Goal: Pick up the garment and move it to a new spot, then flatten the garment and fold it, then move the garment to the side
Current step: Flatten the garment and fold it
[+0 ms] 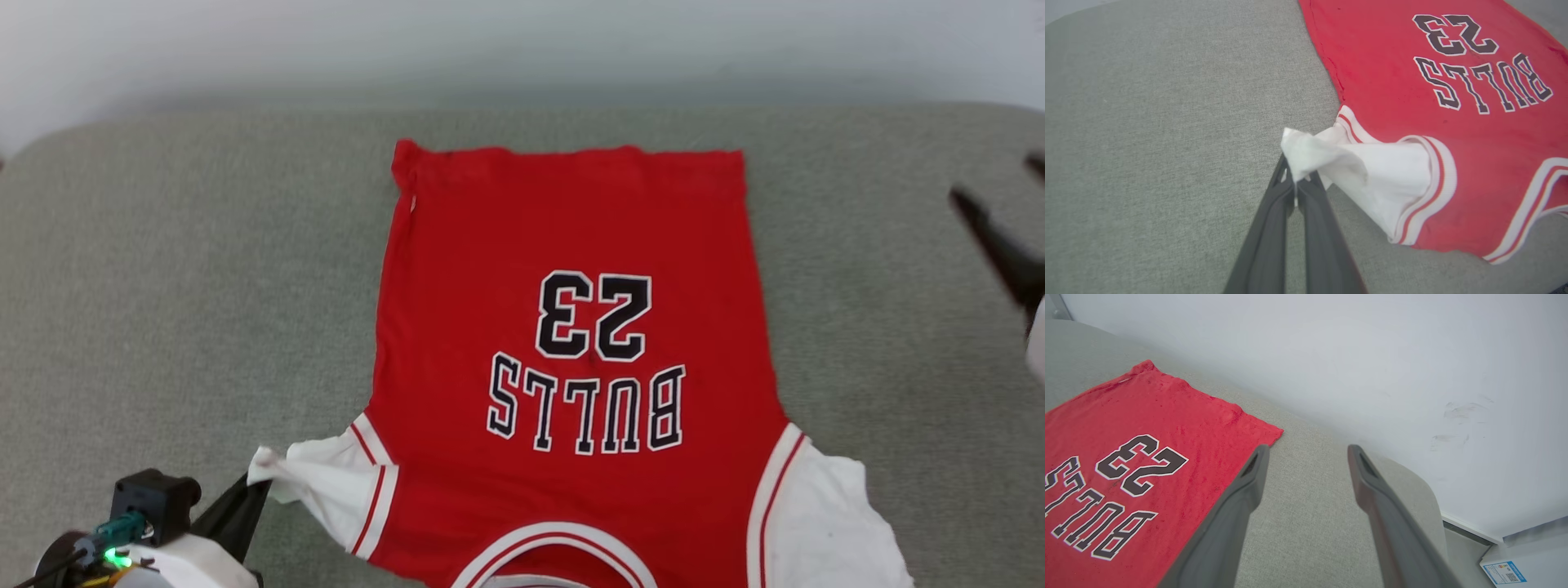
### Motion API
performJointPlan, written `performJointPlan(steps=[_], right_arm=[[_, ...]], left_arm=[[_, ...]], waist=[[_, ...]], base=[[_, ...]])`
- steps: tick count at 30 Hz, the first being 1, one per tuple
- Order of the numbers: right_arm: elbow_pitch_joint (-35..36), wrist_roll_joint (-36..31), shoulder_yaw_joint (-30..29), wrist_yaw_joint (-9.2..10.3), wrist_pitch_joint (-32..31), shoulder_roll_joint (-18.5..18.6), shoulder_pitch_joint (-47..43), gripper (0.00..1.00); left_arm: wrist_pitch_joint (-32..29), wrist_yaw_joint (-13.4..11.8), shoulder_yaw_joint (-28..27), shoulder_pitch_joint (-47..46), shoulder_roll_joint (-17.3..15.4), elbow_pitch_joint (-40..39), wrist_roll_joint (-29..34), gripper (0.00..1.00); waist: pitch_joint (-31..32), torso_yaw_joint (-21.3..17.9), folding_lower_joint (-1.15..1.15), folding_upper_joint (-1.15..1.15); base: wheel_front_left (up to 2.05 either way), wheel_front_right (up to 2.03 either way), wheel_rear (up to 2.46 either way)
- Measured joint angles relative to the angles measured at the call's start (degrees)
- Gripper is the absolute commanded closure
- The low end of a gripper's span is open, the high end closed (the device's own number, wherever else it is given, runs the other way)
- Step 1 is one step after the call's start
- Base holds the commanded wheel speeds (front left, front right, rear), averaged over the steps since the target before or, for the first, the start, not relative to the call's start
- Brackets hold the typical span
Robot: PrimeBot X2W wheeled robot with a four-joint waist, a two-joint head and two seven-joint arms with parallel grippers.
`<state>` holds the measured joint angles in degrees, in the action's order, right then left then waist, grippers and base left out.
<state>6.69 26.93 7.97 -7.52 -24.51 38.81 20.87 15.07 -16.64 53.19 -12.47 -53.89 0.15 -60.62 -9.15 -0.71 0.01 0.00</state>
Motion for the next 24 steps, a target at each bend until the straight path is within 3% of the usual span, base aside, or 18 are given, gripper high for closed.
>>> performJointPlan(steps=[4,12,16,19,24], right_arm=[[-2.63,-0.01,1.74,-0.01,-7.91,0.18,12.48,0.0],[-13.24,5.72,8.04,0.0,-35.1,-0.67,32.59,0.0],[-18.49,5.97,7.55,0.01,-47.41,-0.6,38.51,0.0],[-21.07,3.33,6.23,0.01,-51.94,-1.37,41.55,0.0],[-23.92,-0.89,3.36,0.01,-54.42,-3.75,43.11,0.0]], left_arm=[[0.0,0.0,-1.02,-2.21,-0.14,-1.9,2.34,1.0],[0.0,0.6,-2.38,-6.67,1.34,-4.5,6.91,1.0],[0.0,1.18,-3.16,-8.71,2.78,-5.68,9.04,1.0],[0.0,1.55,-3.56,-9.96,3.9,-6.34,10.35,1.0],[0.0,2.1,-4.25,-11.57,5.66,-7.23,12.5,1.0]], waist=[[-3.92,1.76,0.0,0.0],[-12.38,6.65,0.01,0.0],[-16.51,9.51,0.01,0.0],[-19.58,11.6,0.01,0.0],[-24.4,14.66,0.01,0.0]], base=[[0.0,0.0,0.0],[0.0,0.0,0.0],[0.0,0.0,0.0],[0.0,0.0,0.0],[0.0,0.0,0.0]])
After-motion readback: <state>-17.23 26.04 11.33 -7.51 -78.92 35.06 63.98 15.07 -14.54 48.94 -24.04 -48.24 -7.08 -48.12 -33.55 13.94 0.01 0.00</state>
